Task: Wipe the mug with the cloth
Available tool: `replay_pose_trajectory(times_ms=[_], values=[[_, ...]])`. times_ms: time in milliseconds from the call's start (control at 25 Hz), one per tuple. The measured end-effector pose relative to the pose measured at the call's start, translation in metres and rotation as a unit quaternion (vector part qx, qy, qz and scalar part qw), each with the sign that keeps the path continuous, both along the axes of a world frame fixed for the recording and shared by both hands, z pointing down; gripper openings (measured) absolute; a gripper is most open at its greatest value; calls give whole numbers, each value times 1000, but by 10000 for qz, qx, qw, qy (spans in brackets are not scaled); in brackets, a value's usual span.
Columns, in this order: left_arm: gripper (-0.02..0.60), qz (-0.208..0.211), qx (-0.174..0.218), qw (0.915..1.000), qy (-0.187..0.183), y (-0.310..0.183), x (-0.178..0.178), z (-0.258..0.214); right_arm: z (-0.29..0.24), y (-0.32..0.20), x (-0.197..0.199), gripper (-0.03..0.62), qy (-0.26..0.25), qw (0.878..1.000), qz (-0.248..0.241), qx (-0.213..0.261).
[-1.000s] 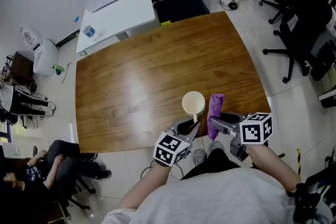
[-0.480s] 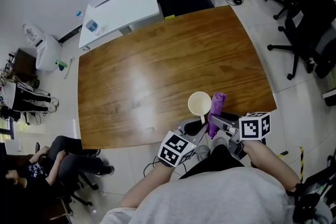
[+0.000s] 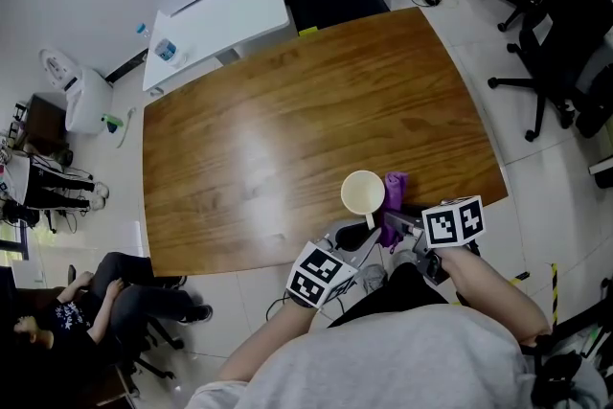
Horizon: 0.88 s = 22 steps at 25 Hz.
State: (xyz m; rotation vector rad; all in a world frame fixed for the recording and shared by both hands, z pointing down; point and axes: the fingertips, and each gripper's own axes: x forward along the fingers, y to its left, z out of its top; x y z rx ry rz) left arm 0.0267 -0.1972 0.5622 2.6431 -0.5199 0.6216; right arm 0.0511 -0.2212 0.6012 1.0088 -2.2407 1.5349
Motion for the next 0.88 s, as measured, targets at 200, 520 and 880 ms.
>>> replay_pose_trajectory(times_ms=[200,520,880], values=[[40,57,1,10000,-14,1,-5,-2,2,-2,-1,121,86,9999,-34,-47],[41,-98,315,9994,-137,0,-35,1,-26,-10,11,121,-69,9997,-26,224],[43,-138,640,9970,-418,-7,-66,0,-60,-24,2,121,-380,9970,-400,542]])
